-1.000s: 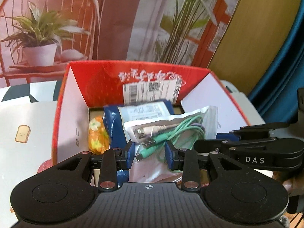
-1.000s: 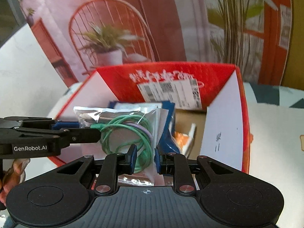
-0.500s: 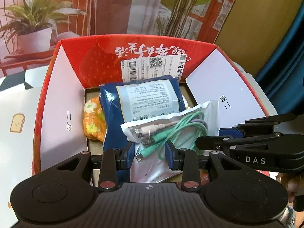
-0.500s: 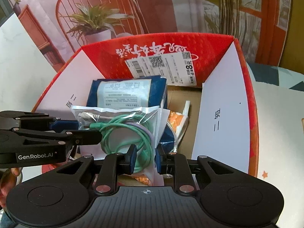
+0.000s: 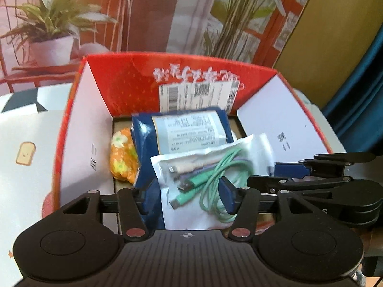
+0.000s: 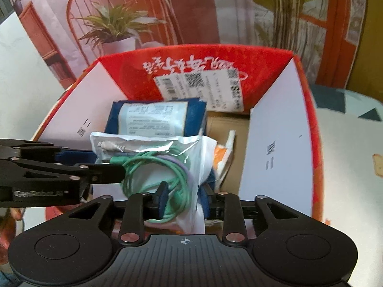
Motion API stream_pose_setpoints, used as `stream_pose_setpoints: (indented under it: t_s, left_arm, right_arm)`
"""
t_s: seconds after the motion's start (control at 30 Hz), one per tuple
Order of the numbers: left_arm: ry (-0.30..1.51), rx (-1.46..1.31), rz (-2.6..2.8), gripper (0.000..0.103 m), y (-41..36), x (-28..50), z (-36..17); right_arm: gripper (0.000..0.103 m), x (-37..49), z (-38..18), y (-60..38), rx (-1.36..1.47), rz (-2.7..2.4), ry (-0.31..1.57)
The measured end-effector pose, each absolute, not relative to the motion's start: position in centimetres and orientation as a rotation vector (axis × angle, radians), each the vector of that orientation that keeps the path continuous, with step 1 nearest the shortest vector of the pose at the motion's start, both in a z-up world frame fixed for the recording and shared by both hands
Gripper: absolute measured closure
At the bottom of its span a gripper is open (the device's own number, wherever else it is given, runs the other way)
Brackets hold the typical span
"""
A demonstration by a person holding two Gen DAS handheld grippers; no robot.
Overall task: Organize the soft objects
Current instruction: 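Lower the cable bag into the box and open both grippers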
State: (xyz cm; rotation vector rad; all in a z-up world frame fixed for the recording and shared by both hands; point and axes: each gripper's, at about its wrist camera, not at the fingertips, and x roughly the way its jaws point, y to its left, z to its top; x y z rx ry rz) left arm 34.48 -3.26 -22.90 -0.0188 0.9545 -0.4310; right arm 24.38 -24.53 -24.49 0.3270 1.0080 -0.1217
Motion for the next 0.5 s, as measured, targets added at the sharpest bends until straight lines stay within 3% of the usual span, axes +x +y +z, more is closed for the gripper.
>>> stream_pose_setpoints:
  t_s: [0.07,0.2,0.47,0.5]
  left_arm:
    - [0.925,-0.022,-0.419,0.044,-3.0,34.2,-22.2]
    - [0.863,-0.021,-0.390,0.029,-2.5,33.5,-20.8]
    - [0.773,0.017,-0.375,0.006,-1.5,32.1,-18.8]
    - [0.761,0.031,-0.369,0.005,-1.5,31.8,-18.5]
  right_arm:
    - [0.066,24.3,-24.0,-24.4,0.290,-0.138,0.994]
    - [0.039,24.2,-23.1,-24.2,0.232,-0.166,0.967]
    - [0.001,23.7,-21.5,-23.2,0.157,-0.183,0.916]
    - [0.001,23.6,-21.3,-23.2,0.155,-0.188,0.905]
